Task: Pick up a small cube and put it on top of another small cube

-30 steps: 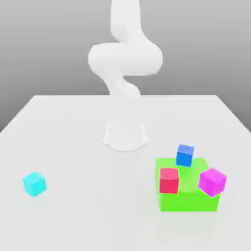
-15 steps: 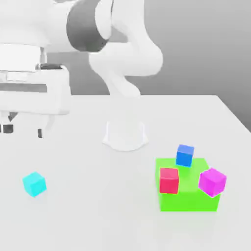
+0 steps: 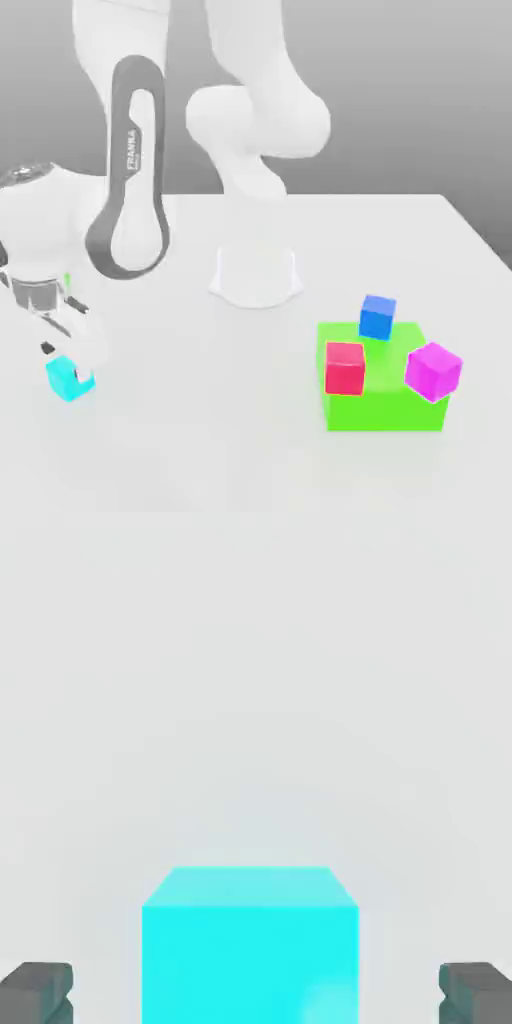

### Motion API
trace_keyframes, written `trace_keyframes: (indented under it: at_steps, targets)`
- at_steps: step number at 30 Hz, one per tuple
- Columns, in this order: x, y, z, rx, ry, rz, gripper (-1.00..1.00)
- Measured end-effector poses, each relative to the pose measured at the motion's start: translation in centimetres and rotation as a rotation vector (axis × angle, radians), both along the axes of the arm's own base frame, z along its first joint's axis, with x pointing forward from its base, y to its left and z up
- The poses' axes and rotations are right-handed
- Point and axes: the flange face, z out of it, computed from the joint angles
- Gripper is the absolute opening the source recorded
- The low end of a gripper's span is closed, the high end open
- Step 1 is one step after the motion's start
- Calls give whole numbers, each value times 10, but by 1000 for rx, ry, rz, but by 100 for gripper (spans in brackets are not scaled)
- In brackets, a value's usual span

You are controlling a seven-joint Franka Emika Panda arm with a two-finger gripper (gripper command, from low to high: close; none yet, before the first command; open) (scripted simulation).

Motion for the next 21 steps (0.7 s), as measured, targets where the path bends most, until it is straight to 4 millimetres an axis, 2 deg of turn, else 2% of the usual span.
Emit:
trace_keyframes:
  at_steps: [7,14,16,17,19,21]
  targets:
    - [0,0,0,1,0,0,-100]
    - [0,0,55,1,-1,0,-100]
    - [24,28,69,18,-9,105,-100]
    - [44,56,76,28,-13,206,-100]
    - [71,104,91,45,-21,374,-100]
    - [90,154,106,57,-25,542,-100]
